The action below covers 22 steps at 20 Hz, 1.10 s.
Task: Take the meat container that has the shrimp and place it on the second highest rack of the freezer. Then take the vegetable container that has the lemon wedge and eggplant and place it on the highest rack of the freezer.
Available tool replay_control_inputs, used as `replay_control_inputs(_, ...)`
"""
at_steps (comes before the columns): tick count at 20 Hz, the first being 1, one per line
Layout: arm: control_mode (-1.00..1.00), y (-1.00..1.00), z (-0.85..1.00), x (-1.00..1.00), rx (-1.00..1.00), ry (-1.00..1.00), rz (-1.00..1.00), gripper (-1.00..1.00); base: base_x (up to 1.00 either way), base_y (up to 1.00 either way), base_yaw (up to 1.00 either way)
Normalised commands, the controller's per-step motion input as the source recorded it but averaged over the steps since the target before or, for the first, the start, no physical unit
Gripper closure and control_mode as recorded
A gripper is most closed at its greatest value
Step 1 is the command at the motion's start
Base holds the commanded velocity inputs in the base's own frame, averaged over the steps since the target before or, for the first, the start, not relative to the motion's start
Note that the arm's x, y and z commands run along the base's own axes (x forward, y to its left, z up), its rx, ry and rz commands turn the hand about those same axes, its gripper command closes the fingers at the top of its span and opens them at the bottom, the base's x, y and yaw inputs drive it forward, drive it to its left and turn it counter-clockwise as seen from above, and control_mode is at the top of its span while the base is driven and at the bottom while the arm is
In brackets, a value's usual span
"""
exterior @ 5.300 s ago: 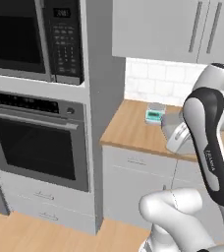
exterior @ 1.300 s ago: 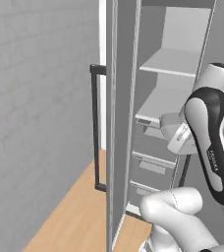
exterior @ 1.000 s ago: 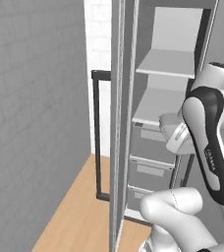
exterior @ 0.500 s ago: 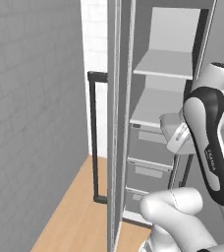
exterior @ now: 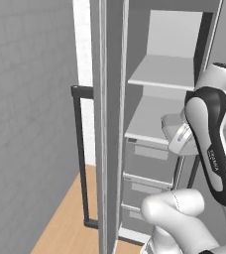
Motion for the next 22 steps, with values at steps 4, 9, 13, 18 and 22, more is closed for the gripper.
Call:
replay_control_inputs(4, 1.00, 0.00, 0.00, 0.00, 0.00, 0.00, 0.00, 1.00, 0.36, 0.08, -0.03)
replay_control_inputs(9, 1.00, 0.00, 0.00, 0.00, 0.00, 0.00, 0.00, 1.00, 0.36, 0.33, -0.13)
replay_control_inputs(13, 1.00, 0.00, 0.00, 0.00, 0.00, 0.00, 0.00, 1.00, 0.42, 0.28, -0.16)
replay_control_inputs(18, 1.00, 0.00, 0.00, 0.00, 0.00, 0.00, 0.00, 1.00, 0.21, 0.16, -0.13)
replay_control_inputs(22, -1.00, 0.04, -0.03, 0.06, 0.00, 0.00, -0.03, 1.00, 0.15, 0.10, -0.08)
